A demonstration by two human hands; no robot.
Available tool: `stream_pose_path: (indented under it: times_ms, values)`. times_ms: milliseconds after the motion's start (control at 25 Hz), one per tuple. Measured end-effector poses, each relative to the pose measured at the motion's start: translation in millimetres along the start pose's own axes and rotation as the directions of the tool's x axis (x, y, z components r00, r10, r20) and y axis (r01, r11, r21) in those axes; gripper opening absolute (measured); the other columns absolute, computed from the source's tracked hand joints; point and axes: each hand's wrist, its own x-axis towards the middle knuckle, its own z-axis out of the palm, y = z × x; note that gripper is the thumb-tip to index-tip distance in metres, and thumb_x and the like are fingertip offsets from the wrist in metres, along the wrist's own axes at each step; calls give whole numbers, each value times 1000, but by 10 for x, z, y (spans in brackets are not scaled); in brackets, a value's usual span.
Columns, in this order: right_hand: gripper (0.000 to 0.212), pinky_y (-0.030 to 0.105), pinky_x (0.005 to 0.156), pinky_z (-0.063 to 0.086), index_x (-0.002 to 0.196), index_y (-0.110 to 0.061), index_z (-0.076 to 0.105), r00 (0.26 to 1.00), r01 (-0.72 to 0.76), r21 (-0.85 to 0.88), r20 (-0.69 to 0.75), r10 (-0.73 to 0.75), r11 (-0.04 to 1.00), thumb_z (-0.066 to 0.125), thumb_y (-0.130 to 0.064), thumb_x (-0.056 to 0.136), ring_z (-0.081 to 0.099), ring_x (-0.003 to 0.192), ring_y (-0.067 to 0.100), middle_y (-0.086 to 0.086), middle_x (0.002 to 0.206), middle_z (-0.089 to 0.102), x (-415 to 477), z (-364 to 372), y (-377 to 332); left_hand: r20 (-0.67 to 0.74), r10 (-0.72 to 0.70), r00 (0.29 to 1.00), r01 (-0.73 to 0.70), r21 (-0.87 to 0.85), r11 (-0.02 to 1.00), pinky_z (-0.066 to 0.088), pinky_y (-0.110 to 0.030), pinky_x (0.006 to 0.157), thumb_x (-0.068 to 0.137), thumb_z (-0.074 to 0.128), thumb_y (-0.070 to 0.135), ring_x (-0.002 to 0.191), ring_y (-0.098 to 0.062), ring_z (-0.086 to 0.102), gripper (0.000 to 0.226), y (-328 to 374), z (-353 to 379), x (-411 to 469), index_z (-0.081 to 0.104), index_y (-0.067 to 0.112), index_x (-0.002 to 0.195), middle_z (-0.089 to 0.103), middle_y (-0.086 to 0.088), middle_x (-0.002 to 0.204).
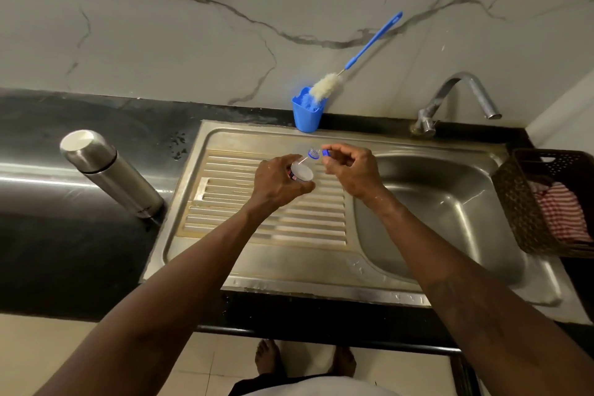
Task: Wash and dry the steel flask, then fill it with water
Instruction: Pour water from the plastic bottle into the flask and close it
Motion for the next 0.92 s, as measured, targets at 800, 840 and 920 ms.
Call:
stream_pose_path:
  times_ms: [800, 840, 920]
  values:
    - [34, 34, 91, 61, 122, -5, 73, 865, 92, 21, 493, -91, 996, 78, -5, 88, 74, 103, 24, 9, 110, 78, 154, 273, -683, 429, 203, 880, -135, -183, 974, 64, -43, 78, 61, 87, 42, 76, -18, 74, 26, -399, -910, -17, 78, 31, 83, 77, 2, 79]
    - [33, 34, 88, 62, 121, -5, 74, 859, 71, 28, 507, -76, 997, 79, -8, 88, 74, 101, 26, 10, 107, 78, 164, 302, -702, 410, 203, 889, -139, -182, 973, 64, -43, 77, 61, 88, 45, 75, -17, 74, 29, -426, -941, -29, 78, 30, 84, 77, 3, 79]
    - [27, 33, 76, 63, 108, -6, 79, 872, 71, -42, 487, -42, 997, 83, -22, 87, 76, 85, 23, 9, 94, 79, 181, 367, -745, 323, 200, 925, -168, -124, 978, 63, -40, 73, 60, 93, 48, 69, -11, 73, 37, -435, -966, -87, 81, 26, 88, 77, 6, 75]
